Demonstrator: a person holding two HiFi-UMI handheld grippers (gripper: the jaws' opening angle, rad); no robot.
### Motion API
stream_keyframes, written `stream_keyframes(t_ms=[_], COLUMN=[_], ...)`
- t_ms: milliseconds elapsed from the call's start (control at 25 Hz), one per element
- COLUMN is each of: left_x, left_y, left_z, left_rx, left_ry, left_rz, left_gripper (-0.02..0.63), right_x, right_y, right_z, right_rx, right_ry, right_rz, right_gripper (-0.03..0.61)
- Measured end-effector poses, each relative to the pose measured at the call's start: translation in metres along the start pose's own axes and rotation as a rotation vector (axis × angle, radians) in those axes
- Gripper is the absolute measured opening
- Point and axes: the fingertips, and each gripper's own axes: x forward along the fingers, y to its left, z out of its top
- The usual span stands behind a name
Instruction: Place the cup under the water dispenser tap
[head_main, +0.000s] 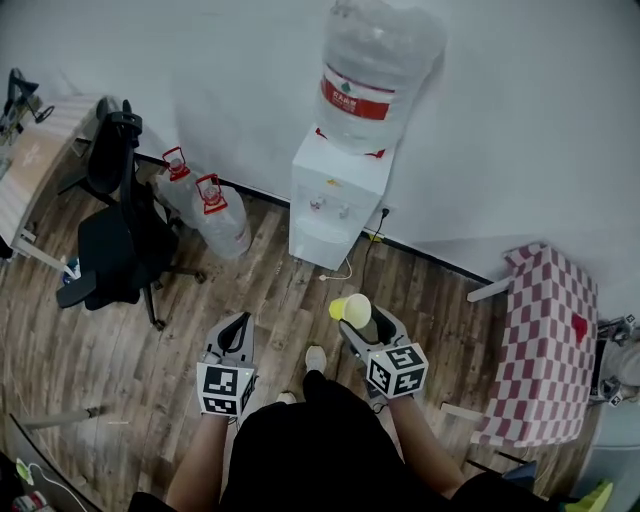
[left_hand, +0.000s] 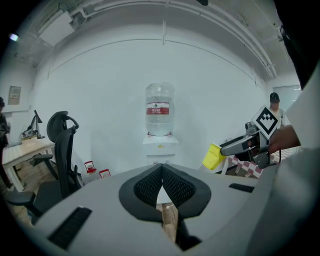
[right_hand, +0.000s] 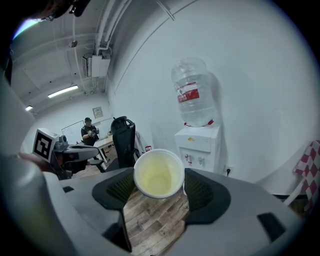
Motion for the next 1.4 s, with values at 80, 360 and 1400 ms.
stream_keyframes(t_ms=[80,360,1400], left_x=[0.013,0.054,0.16], left_y=[-0.001,-0.007,0.037], left_z=[0.007,0.015,-0.016], left_rx=[-0.001,-0.011,-0.082], left_ry=[0.005,0.041,0.112], left_rz=[0.008,0.052,0.055], left_gripper=[0.014,0.014,0.014], right_x=[0.011,0.046,0.206], right_y=[-0.01,-0.048,-0.09], right_z=[0.008,0.026,0.028], right_rx=[-0.008,-0.034,-0.125], right_ry=[0.004,0.024,0.131], right_rz=[0.019,0.088,0.119], right_gripper=[0.324,0.324,0.324])
